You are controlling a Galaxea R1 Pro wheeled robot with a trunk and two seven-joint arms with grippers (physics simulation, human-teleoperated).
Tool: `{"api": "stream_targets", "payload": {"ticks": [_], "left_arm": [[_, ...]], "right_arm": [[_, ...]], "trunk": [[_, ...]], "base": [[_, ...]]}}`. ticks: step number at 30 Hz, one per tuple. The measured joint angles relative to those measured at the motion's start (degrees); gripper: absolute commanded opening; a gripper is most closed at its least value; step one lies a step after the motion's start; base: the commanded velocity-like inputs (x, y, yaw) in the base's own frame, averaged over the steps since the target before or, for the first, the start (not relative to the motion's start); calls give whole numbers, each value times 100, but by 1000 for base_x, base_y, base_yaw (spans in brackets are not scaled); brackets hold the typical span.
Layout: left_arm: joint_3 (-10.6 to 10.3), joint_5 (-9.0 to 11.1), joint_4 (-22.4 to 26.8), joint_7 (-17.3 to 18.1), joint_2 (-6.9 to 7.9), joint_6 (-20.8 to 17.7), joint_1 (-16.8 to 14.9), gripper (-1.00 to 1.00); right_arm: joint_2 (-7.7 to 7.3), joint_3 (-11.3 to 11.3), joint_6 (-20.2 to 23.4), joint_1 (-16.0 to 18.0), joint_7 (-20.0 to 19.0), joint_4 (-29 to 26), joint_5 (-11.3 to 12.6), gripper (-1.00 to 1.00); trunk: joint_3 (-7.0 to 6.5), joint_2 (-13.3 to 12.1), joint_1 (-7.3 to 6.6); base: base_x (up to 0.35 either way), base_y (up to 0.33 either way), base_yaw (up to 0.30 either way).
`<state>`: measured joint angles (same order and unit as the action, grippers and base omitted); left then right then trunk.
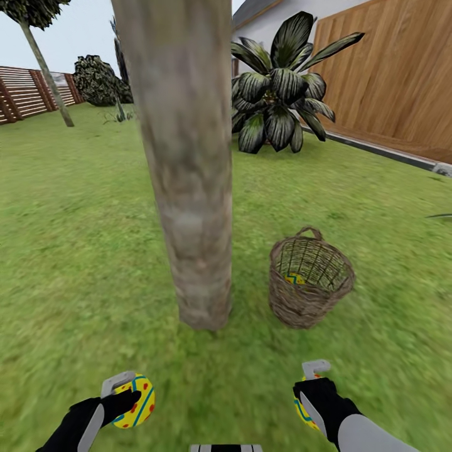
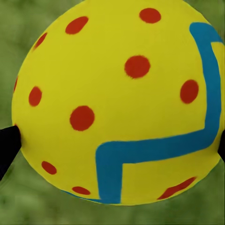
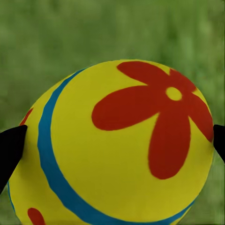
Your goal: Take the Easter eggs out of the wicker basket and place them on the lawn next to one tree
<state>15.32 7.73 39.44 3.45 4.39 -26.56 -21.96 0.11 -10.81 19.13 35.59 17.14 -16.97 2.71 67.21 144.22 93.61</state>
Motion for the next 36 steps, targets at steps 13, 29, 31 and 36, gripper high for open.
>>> {"api": "stream_targets", "payload": {"ticks": [13, 29, 31, 36], "left_arm": [[-29, 4, -31, -12, -33, 33, 1, -100], [-11, 7, -14, 5, -24, 10, 1, -100], [-11, 5, -14, 0, -24, 12, 1, -100], [-11, 3, -1, -1, -6, 12, 1, -100]], "right_arm": [[-17, -6, -1, 0, 4, 1, -1, -100], [-52, 3, -15, -1, 7, -50, 0, -100], [-51, 2, -23, 1, 10, -54, 0, -100], [-51, 2, -50, -1, 15, -58, 0, -100]], "trunk": [[0, 0, 1], [44, 2, 6], [88, 5, 11], [199, 12, 24]], "base": [[201, 15, 0], [0, 0, 0], [0, 0, 0], [0, 0, 0]]}}
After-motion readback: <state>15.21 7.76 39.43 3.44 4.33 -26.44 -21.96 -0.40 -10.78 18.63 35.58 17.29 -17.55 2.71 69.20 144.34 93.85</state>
